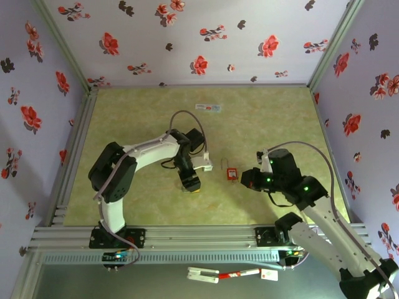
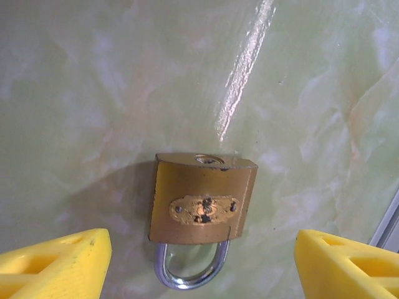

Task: Unlock with the key

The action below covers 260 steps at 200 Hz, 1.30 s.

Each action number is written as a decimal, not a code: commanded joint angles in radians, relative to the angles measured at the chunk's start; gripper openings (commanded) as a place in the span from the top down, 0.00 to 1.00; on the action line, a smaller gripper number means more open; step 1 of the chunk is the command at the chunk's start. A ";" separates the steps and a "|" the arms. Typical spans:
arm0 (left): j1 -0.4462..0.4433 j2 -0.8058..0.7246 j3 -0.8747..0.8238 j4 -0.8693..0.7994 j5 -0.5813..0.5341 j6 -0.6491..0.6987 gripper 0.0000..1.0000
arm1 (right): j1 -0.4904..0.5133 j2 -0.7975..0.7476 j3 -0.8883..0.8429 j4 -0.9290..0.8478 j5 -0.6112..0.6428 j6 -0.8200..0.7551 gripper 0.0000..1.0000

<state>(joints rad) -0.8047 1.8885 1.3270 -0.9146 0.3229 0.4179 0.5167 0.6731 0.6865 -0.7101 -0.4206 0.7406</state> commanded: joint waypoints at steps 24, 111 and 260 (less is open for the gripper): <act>0.009 0.053 0.029 -0.016 -0.003 0.035 0.25 | -0.004 -0.018 0.007 0.001 0.013 -0.004 1.00; 0.001 0.063 -0.006 0.049 -0.038 -0.009 0.25 | -0.004 -0.028 0.006 0.008 0.014 -0.003 1.00; -0.062 0.063 -0.128 0.106 -0.021 -0.098 0.24 | -0.004 -0.031 -0.002 0.013 0.025 -0.007 1.00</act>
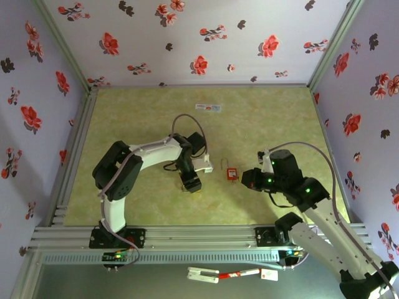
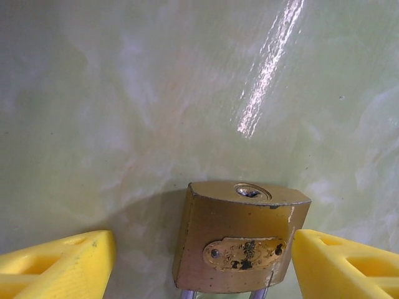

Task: Unlock with the key

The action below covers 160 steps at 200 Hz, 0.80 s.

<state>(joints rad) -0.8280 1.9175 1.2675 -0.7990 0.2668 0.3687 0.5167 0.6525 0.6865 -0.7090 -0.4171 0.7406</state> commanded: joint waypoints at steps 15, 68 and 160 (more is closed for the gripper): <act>-0.060 0.032 -0.082 -0.014 0.015 -0.048 0.24 | -0.004 -0.008 -0.001 0.014 0.023 -0.007 1.00; -0.123 0.058 -0.069 -0.062 -0.065 -0.087 0.25 | -0.004 -0.002 0.001 0.022 0.026 -0.006 1.00; -0.159 0.067 -0.087 -0.070 -0.120 -0.128 0.33 | -0.006 0.004 -0.002 0.027 0.037 -0.021 1.00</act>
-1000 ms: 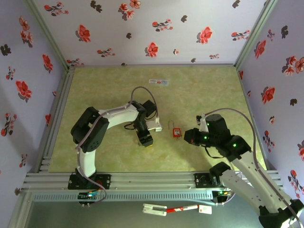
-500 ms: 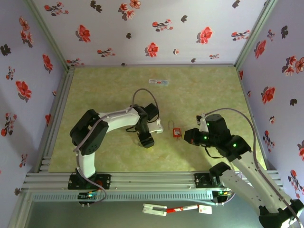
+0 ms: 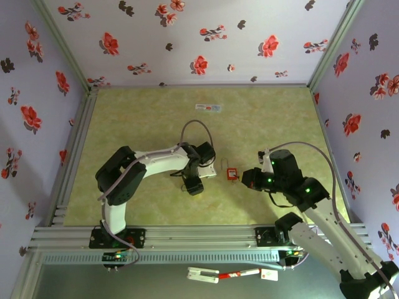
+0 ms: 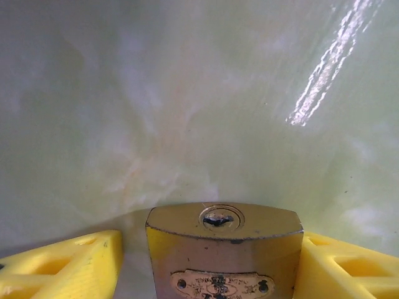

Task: Unlock with the key

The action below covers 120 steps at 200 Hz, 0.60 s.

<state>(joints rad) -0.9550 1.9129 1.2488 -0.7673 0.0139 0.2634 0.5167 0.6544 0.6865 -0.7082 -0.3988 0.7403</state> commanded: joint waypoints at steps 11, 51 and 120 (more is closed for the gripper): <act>-0.025 0.066 -0.061 -0.103 0.139 -0.026 0.34 | -0.006 0.002 -0.004 0.029 0.018 -0.019 1.00; 0.001 0.017 -0.058 -0.092 0.189 -0.021 0.40 | -0.006 -0.003 -0.006 0.022 0.027 -0.015 1.00; 0.040 -0.083 -0.069 -0.040 0.319 -0.049 0.55 | -0.006 -0.006 -0.005 0.019 0.030 -0.009 1.00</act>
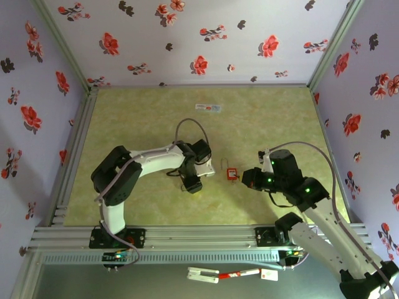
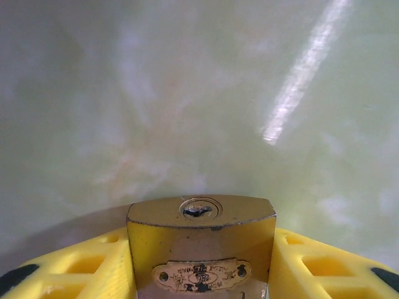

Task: Unlock with the key

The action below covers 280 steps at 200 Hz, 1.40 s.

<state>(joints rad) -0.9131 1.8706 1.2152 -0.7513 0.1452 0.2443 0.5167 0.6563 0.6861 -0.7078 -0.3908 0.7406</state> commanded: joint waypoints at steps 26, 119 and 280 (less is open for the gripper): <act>0.016 -0.064 -0.048 -0.038 0.198 -0.055 0.67 | -0.006 -0.008 -0.007 0.024 0.021 -0.006 1.00; 0.048 -0.128 -0.093 0.034 0.282 -0.133 0.54 | -0.007 -0.013 -0.009 0.035 0.014 0.009 1.00; 0.079 -0.120 -0.082 -0.005 0.126 -0.314 0.33 | -0.006 -0.047 -0.024 0.034 0.012 0.023 1.00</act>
<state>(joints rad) -0.8429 1.7603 1.1229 -0.7116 0.3332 -0.0032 0.5167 0.6289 0.6819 -0.7010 -0.3912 0.7448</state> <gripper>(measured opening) 0.675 0.042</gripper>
